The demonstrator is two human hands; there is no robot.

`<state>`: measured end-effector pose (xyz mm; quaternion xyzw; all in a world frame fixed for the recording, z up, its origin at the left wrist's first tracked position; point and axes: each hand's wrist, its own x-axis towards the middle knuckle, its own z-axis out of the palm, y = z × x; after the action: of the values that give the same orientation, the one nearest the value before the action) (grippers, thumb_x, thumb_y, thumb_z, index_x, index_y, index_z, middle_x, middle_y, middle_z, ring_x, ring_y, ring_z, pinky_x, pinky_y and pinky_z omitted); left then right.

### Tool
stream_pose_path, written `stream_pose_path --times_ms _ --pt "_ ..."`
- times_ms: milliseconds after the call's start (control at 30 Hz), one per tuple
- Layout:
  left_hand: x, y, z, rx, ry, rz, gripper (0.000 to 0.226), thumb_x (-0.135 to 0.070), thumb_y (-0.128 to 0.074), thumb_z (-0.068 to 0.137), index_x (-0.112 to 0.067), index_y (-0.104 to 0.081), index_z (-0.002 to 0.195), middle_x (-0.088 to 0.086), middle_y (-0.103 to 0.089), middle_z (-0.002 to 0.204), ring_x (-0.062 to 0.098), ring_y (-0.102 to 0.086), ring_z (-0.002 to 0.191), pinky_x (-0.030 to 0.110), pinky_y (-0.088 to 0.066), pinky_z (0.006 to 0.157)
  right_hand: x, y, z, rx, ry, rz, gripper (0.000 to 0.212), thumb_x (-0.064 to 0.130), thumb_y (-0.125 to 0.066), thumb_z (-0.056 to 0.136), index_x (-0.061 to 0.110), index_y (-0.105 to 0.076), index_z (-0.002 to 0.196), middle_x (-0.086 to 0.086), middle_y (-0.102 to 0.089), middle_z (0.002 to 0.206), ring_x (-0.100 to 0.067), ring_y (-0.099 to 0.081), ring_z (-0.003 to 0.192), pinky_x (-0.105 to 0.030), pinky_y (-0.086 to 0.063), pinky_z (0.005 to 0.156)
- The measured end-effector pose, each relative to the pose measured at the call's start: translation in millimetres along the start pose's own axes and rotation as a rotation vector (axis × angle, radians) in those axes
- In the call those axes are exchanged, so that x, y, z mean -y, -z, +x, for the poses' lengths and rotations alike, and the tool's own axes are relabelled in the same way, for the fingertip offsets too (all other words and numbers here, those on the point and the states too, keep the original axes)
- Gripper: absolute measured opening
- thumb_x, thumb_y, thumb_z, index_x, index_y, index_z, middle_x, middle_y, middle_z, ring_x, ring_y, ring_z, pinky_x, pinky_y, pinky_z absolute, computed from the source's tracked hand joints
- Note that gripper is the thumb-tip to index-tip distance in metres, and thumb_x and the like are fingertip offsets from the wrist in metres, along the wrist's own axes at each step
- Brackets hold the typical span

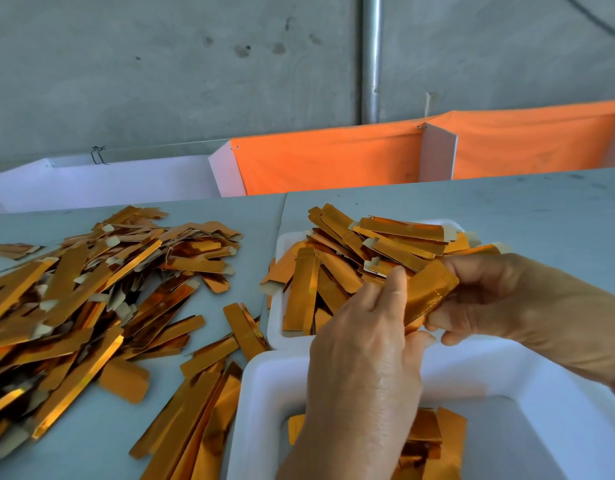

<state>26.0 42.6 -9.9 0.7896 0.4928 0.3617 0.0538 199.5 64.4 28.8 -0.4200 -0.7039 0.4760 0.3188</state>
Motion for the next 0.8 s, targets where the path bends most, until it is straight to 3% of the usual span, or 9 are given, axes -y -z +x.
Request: stream_pose_path --times_ms 133,233,300,400,467,600,800 --pt "0 1 1 0.005 -0.042 -0.003 0.054 -0.041 -0.047 0.095 -0.032 -0.028 0.145 -0.013 -0.059 0.117 0.008 -0.056 0.101 0.023 -0.048 0.087 -2 0 0 -0.013 0.030 0.020 0.019 0.021 -0.073 0.066 0.015 -0.074 0.085 -0.010 -0.072 0.086 -0.018 -0.068 0.081 -0.024 -0.054 0.070" --pt "-1 2 2 0.020 -0.023 -0.041 0.054 -0.045 -0.045 0.094 -0.031 -0.032 0.144 -0.011 -0.061 0.118 0.009 -0.058 0.105 0.028 -0.050 0.091 -3 -1 1 -0.038 0.051 0.050 0.023 0.020 -0.073 0.067 0.010 -0.073 0.088 -0.014 -0.072 0.091 -0.026 -0.069 0.089 -0.031 -0.056 0.076" --pt "-2 2 2 0.002 -0.014 -0.041 0.062 -0.055 -0.041 0.090 -0.032 -0.026 0.147 -0.013 -0.057 0.124 0.007 -0.054 0.111 0.022 -0.047 0.093 -3 0 2 -0.064 0.055 0.100 0.019 0.016 -0.072 0.067 0.011 -0.073 0.086 -0.015 -0.073 0.093 -0.029 -0.070 0.090 -0.034 -0.057 0.078" --pt "-2 2 -1 -0.028 -0.020 0.038 0.072 -0.065 -0.024 0.083 -0.033 -0.022 0.148 -0.014 -0.054 0.123 0.006 -0.051 0.111 0.015 -0.037 0.081 -4 3 2 -0.119 0.029 0.151 0.018 0.024 -0.076 0.065 0.016 -0.074 0.081 -0.011 -0.073 0.088 -0.023 -0.070 0.082 -0.025 -0.056 0.067" --pt "-2 3 -1 -0.033 -0.044 0.109 0.073 -0.065 -0.019 0.085 -0.030 -0.023 0.149 -0.012 -0.055 0.119 0.007 -0.052 0.109 0.015 -0.036 0.077 -6 5 1 -0.126 0.011 0.166 0.036 0.037 -0.087 0.058 0.014 -0.074 0.082 -0.012 -0.072 0.084 -0.021 -0.070 0.079 -0.022 -0.055 0.065" --pt "-1 0 -1 0.057 -0.037 0.072 0.074 -0.062 -0.019 0.085 -0.031 -0.003 0.151 -0.014 -0.043 0.132 0.003 -0.039 0.120 0.012 -0.028 0.081 -9 9 0 -0.122 -0.002 0.200 0.054 0.048 -0.089 0.047 0.012 -0.073 0.085 -0.013 -0.071 0.082 -0.021 -0.070 0.078 -0.022 -0.055 0.067" --pt "-1 2 1 0.037 0.000 -0.078 0.070 -0.063 -0.024 0.083 -0.039 -0.014 0.148 -0.022 -0.047 0.130 -0.002 -0.041 0.118 0.012 -0.038 0.092 -9 13 -1 -0.109 -0.003 0.250 0.048 0.044 -0.089 0.050 0.016 -0.075 0.086 -0.009 -0.072 0.084 -0.018 -0.070 0.079 -0.020 -0.055 0.065"
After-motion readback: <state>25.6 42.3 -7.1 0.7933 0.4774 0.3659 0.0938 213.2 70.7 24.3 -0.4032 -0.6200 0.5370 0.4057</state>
